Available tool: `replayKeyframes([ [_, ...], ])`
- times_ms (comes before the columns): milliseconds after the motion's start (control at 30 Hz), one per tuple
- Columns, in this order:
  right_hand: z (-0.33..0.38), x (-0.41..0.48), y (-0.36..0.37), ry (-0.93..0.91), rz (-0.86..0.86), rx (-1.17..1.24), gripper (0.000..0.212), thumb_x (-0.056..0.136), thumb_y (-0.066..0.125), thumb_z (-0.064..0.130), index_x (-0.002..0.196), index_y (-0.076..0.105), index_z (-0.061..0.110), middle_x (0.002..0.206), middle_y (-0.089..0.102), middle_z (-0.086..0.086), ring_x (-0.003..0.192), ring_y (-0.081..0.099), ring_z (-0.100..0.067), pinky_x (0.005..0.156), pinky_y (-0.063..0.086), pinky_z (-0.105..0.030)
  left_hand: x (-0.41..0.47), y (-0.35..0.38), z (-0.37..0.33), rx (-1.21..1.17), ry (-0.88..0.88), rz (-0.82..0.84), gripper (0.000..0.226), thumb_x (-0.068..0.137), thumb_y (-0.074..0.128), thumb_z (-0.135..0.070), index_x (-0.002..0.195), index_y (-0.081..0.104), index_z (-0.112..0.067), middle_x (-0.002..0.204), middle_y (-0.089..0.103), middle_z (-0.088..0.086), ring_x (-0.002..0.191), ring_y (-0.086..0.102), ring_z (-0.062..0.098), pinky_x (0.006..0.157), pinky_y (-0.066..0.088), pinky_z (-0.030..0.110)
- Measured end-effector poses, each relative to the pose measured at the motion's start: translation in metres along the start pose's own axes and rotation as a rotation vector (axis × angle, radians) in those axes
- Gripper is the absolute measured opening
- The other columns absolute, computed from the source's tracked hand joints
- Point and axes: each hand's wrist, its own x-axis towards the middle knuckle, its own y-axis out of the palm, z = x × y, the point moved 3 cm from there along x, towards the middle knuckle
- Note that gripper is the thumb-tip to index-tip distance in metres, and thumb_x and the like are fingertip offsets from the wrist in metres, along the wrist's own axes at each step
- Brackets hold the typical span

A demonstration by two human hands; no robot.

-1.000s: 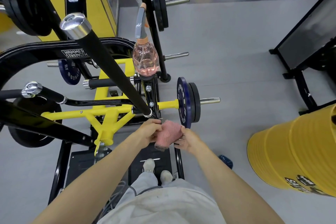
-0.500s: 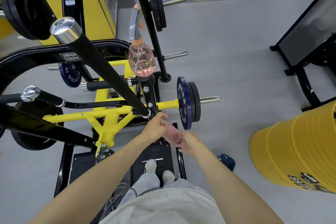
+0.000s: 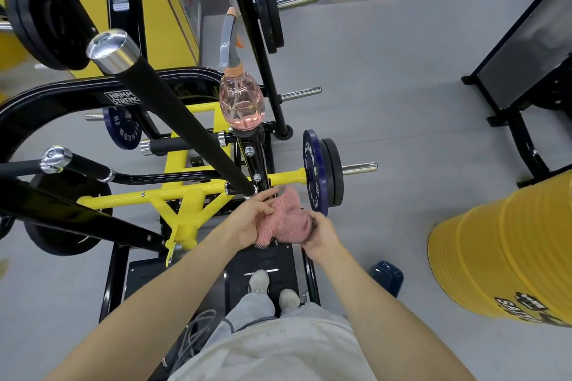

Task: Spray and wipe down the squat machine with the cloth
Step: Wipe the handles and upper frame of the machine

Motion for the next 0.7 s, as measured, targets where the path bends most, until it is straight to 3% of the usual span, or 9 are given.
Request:
replayKeyframes([
  [100, 0.01, 0.001, -0.001, -0.083, -0.01, 0.031, 0.026, 0.096, 0.039, 0.016, 0.082, 0.058, 0.005, 0.095, 0.065, -0.018, 0.086, 0.06, -0.029, 0.085, 0.048, -0.047, -0.001, -0.007, 0.006, 0.091, -0.053, -0.047, 0.046, 0.089, 0.042, 0.007, 0.129, 0.051, -0.013, 0.123, 0.059, 0.012, 0.092, 0.061, 0.023, 0.075, 0.051, 0.035],
  [200, 0.01, 0.004, -0.004, -0.041, 0.051, -0.09, 0.011, 0.092, 0.054, 0.016, 0.096, 0.058, 0.007, 0.105, 0.064, -0.019, 0.096, 0.061, -0.033, 0.089, 0.048, -0.053, 0.001, -0.012, 0.015, 0.164, -0.176, -0.106, 0.03, 0.097, 0.048, -0.017, 0.121, 0.051, -0.001, 0.105, 0.059, 0.01, 0.082, 0.06, 0.02, 0.062, 0.055, 0.033],
  [267, 0.01, 0.0, -0.003, -0.072, 0.057, -0.138, 0.013, 0.091, 0.056, 0.005, 0.102, 0.056, 0.012, 0.104, 0.063, -0.017, 0.094, 0.061, -0.031, 0.085, 0.05, -0.05, 0.005, -0.014, 0.022, 0.186, -0.272, -0.118, 0.049, 0.098, 0.047, -0.038, 0.126, 0.049, 0.002, 0.111, 0.056, 0.015, 0.081, 0.06, 0.022, 0.06, 0.057, 0.032],
  [400, 0.01, -0.008, 0.003, -0.067, 0.116, -0.127, 0.028, 0.091, 0.056, 0.001, 0.117, 0.056, 0.01, 0.108, 0.063, -0.02, 0.097, 0.061, -0.034, 0.08, 0.052, -0.047, 0.009, -0.008, 0.035, 0.204, -0.344, -0.049, 0.066, 0.091, 0.043, -0.061, 0.127, 0.051, -0.006, 0.12, 0.06, 0.017, 0.096, 0.064, 0.025, 0.074, 0.059, 0.037],
  [467, 0.014, -0.01, 0.005, -0.045, 0.126, -0.171, 0.034, 0.09, 0.057, 0.003, 0.123, 0.055, 0.009, 0.112, 0.063, -0.021, 0.098, 0.062, -0.034, 0.08, 0.052, -0.046, 0.005, 0.001, 0.034, 0.188, -0.305, -0.022, 0.057, 0.093, 0.045, -0.056, 0.124, 0.056, -0.01, 0.119, 0.063, 0.015, 0.104, 0.063, 0.026, 0.079, 0.056, 0.037],
  [567, 0.024, -0.018, 0.004, -0.051, 0.155, -0.206, 0.035, 0.088, 0.049, -0.004, 0.12, 0.057, 0.009, 0.105, 0.064, -0.02, 0.089, 0.064, -0.032, 0.077, 0.054, -0.044, 0.003, 0.007, 0.025, 0.088, -0.148, -0.097, 0.035, 0.093, 0.06, -0.025, 0.124, 0.059, -0.01, 0.11, 0.067, 0.012, 0.098, 0.063, 0.024, 0.073, 0.053, 0.037],
  [700, 0.039, -0.022, 0.005, -0.112, 0.095, -0.348, 0.044, 0.088, 0.033, -0.013, 0.116, 0.06, 0.007, 0.102, 0.063, -0.018, 0.089, 0.062, -0.032, 0.077, 0.053, -0.045, 0.0, 0.01, 0.011, 0.03, -0.007, -0.162, 0.032, 0.088, 0.063, -0.006, 0.119, 0.058, -0.011, 0.109, 0.063, 0.011, 0.096, 0.061, 0.024, 0.069, 0.052, 0.038],
])
